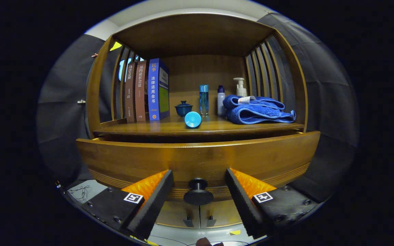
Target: Pull open the drawer, take out the items inside it, and place them on the countertop above the cabinet.
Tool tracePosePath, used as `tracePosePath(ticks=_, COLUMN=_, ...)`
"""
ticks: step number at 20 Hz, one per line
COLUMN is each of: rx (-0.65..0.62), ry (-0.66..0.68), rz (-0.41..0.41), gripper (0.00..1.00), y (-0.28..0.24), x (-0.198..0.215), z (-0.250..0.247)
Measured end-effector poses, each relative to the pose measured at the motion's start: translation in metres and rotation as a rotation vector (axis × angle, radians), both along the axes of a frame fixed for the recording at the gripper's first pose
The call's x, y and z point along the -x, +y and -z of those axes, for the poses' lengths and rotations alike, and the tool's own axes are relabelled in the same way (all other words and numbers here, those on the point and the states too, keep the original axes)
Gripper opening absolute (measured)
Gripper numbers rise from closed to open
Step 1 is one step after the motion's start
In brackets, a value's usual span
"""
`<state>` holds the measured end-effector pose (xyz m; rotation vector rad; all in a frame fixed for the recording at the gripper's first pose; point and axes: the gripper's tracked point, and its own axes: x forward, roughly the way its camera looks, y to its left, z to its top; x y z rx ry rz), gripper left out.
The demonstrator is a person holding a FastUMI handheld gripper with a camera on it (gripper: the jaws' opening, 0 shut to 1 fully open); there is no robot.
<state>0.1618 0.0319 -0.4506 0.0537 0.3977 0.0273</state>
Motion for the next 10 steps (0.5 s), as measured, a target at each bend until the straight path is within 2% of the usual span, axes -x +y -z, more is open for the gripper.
tracePosePath(ticks=5, rx=0.005, ry=0.006, rz=0.000, gripper=1.00, y=0.001, x=-0.025, z=0.007)
tracePosePath(ticks=10, rx=0.021, ry=0.007, rz=0.009, gripper=1.00, y=0.002, x=-0.031, z=0.011)
